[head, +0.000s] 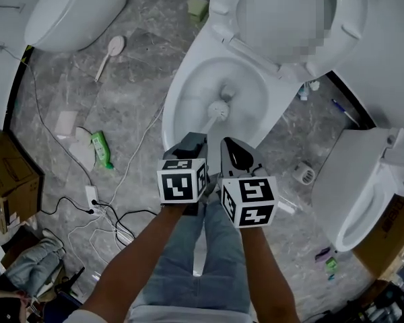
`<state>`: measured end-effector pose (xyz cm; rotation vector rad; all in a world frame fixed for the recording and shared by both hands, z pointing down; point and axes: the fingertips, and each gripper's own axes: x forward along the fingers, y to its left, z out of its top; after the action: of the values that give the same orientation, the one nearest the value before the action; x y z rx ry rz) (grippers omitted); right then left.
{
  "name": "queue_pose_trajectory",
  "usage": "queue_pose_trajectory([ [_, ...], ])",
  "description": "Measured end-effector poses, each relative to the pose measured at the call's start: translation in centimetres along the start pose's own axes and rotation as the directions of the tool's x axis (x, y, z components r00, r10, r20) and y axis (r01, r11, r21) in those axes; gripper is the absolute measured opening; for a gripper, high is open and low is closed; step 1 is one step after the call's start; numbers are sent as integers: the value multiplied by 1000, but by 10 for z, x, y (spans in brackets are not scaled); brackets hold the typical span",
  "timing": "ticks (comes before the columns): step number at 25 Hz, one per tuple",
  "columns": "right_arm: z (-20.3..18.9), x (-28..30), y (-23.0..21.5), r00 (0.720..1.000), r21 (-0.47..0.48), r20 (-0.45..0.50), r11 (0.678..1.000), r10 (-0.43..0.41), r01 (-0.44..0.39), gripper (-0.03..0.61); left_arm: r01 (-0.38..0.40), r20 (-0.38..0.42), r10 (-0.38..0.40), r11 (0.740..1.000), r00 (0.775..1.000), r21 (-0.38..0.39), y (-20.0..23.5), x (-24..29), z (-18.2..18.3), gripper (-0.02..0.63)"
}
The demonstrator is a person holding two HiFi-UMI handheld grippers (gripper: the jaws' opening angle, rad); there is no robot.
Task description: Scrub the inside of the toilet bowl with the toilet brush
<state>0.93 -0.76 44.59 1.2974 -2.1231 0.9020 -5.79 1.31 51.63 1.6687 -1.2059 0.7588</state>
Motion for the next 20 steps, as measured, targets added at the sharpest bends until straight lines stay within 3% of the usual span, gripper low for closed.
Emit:
queue_pose_trajectory([
  [11, 65, -79, 41, 998, -26, 60, 1000, -8, 9, -2, 36, 127, -40, 999, 991, 36, -49, -121, 53, 156],
  [16, 103, -121, 59, 995, -53, 99, 998, -11, 17, -2, 36, 202, -49, 997, 978, 69, -71, -180, 84, 156],
  [20, 141, -153, 67, 984, -57, 176, 998, -25, 35, -2, 26, 276, -64, 990, 959, 139, -87, -222, 111, 156],
])
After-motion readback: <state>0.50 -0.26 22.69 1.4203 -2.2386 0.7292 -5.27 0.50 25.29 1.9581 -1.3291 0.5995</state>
